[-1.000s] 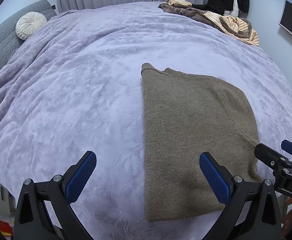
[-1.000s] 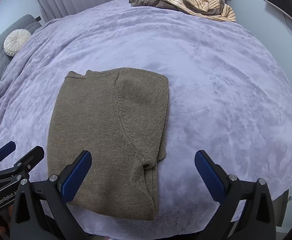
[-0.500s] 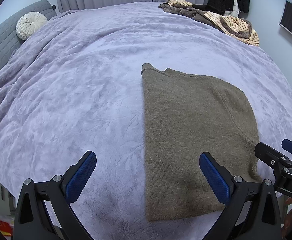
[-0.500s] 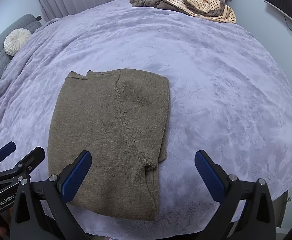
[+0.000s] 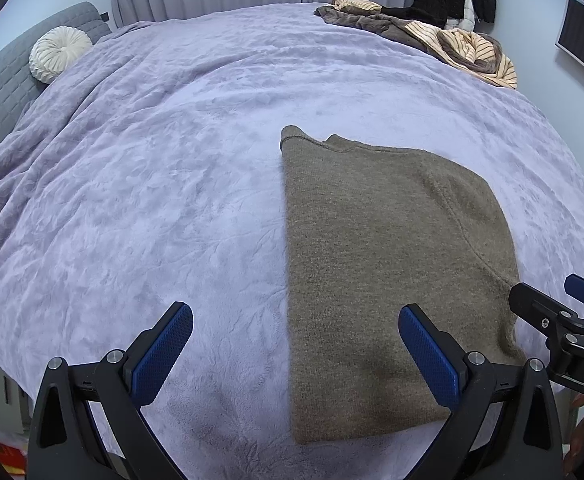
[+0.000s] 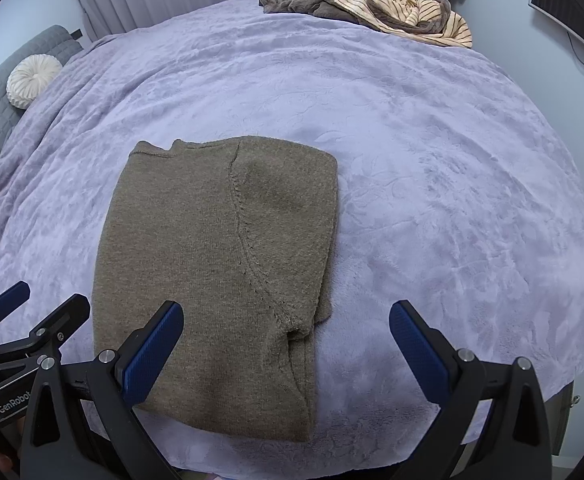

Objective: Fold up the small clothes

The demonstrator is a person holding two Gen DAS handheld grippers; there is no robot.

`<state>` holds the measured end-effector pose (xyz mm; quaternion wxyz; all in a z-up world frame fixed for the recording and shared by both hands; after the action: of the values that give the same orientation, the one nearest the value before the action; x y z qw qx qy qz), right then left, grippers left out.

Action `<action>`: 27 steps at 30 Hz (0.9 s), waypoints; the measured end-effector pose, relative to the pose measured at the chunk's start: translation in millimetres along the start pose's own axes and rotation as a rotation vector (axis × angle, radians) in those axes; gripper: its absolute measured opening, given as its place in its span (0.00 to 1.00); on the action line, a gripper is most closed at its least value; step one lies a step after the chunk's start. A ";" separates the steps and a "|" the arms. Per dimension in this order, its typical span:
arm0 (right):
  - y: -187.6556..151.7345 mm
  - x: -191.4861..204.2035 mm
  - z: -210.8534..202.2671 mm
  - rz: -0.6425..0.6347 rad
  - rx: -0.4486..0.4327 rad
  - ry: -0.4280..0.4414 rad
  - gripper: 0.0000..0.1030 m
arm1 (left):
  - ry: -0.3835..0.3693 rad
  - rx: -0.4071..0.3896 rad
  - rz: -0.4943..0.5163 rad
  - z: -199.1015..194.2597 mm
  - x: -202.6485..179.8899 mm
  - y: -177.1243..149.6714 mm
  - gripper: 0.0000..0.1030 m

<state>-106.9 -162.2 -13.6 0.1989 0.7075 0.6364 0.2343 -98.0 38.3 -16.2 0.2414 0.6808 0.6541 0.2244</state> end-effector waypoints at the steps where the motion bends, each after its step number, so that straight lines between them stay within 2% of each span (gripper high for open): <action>1: -0.3 0.3 0.0 -0.001 0.000 -0.001 0.99 | 0.000 0.000 -0.001 0.0 0.4 -0.2 1.00; 27: -1.0 -2.9 1.6 -0.004 0.008 0.000 0.99 | -0.031 0.004 -0.014 4.7 3.2 -0.3 1.00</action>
<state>-107.0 -165.0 -15.7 0.1966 0.7070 0.6387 0.2315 -95.2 41.3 -20.1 0.2518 0.6799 0.6556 0.2110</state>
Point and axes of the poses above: each gripper's, at about its wrist camera, not at the fingertips, and z roughly the way its jaws point, x to its left, y to its top, the point moved 2 cm from there along z, roughly the way its jaws point, and after that the axes turned 9 degrees about -x, right-handed, at the moved point
